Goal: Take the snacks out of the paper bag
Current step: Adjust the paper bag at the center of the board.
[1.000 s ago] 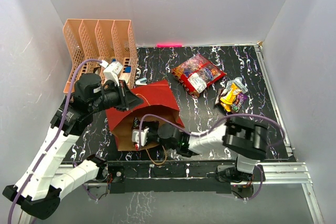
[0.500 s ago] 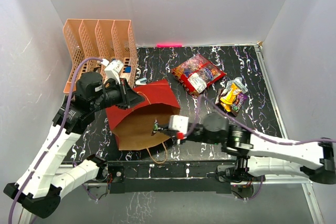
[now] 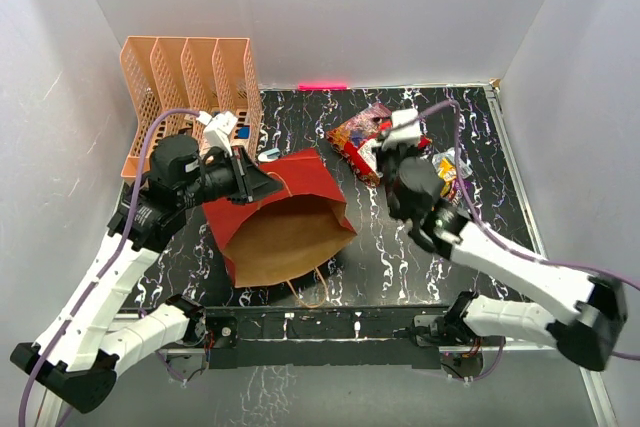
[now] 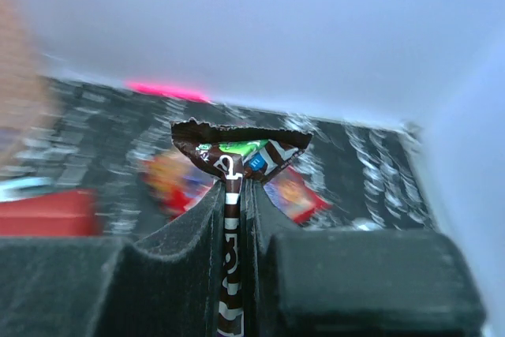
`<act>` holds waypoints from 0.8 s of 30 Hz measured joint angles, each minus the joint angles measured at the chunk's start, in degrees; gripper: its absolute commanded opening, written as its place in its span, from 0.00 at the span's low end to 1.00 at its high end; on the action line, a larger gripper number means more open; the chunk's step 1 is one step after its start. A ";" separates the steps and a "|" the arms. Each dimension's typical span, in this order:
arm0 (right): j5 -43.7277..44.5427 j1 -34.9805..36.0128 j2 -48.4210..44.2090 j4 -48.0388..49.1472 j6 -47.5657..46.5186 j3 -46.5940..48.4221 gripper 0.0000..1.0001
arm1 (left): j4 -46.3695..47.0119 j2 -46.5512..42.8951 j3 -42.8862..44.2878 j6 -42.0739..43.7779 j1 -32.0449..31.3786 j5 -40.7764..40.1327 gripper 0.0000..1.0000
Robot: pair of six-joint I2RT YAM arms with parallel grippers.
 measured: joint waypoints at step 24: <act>-19.12 -44.35 23.28 -18.18 37.13 -0.13 0.08 | 23.56 7.69 5.38 -23.04 0.00 5.84 0.00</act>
